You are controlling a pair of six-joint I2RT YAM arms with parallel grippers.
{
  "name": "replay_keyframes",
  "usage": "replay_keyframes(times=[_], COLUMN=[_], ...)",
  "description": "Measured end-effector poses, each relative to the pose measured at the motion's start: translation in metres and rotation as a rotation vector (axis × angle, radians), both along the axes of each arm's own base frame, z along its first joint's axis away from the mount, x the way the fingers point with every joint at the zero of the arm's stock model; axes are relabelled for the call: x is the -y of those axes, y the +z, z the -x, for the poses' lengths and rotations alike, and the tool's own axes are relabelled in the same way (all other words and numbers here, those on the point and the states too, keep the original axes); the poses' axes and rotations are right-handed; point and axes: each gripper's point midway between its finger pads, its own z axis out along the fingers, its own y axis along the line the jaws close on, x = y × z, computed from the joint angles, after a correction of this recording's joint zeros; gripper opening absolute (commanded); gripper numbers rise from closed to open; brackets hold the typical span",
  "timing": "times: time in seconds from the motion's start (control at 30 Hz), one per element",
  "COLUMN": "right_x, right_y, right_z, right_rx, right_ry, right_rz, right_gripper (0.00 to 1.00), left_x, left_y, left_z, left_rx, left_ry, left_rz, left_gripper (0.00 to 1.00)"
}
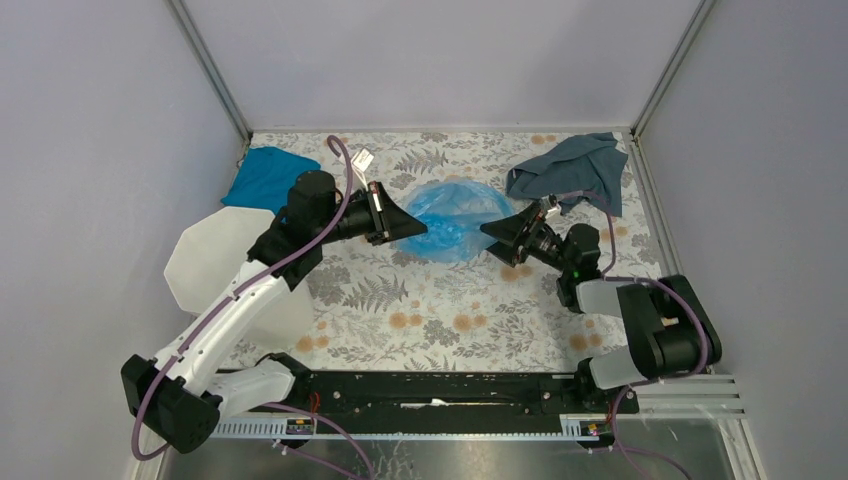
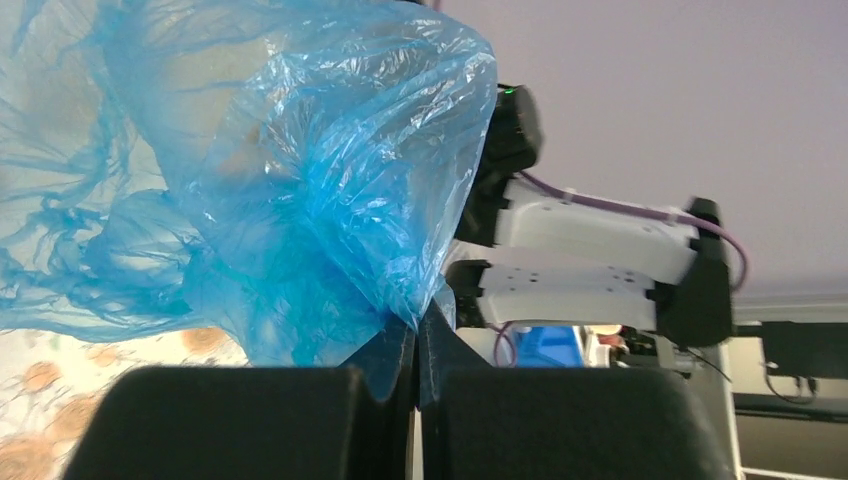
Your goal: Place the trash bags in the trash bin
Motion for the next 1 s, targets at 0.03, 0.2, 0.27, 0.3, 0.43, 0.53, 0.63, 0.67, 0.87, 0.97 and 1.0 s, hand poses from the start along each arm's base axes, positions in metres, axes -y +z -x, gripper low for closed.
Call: replay_keyframes(times=[0.03, 0.2, 0.27, 0.3, 0.43, 0.53, 0.63, 0.67, 0.87, 0.97, 1.0], right_x=[-0.001, -0.002, -0.001, -0.001, 0.003, 0.016, 0.038, 0.046, 0.053, 0.053, 0.053], right_y=[0.004, 0.019, 0.035, 0.046, 0.106, 0.145, 0.164, 0.167, 0.194, 0.215, 0.222], right_z=[-0.002, -0.013, -0.012, -0.012, -0.007, -0.005, -0.009, -0.01, 0.0, 0.009, 0.013], right_rx=[-0.013, -0.086, -0.054, -0.026, 0.165, 0.284, 0.35, 0.358, 0.425, 0.497, 0.52], right_ry=[-0.004, -0.02, -0.016, -0.011, 0.012, 0.003, -0.044, -0.066, -0.079, -0.083, -0.084], right_rz=[-0.048, -0.197, -0.23, -0.245, -0.288, -0.299, -0.265, -0.247, -0.133, -0.091, -0.083], right_gripper=[1.0, 0.99, 0.94, 0.87, 0.64, 0.6, 0.5, 0.47, 0.3, 0.01, 0.0], left_x=[0.002, 0.007, 0.007, 0.006, 0.001, -0.003, -0.011, -0.013, -0.025, -0.025, -0.025], left_y=[0.005, 0.022, 0.023, 0.022, 0.007, -0.005, -0.013, -0.016, -0.047, -0.06, -0.063], left_z=[0.001, 0.005, 0.005, 0.004, -0.002, -0.007, -0.015, -0.018, -0.024, -0.022, -0.022], left_rx=[0.002, 0.014, 0.013, 0.011, -0.026, -0.057, -0.06, -0.059, -0.098, -0.127, -0.136], left_ry=[-0.009, -0.048, -0.052, -0.048, -0.027, -0.015, 0.015, 0.026, 0.067, 0.063, 0.061], left_rz=[0.022, 0.092, 0.096, 0.096, 0.093, 0.08, 0.054, 0.046, -0.012, -0.017, -0.014], left_gripper=[0.0, 0.0, 0.0, 0.0, 0.0, 0.0, 0.0, 0.0, 0.0, 0.0, 0.0])
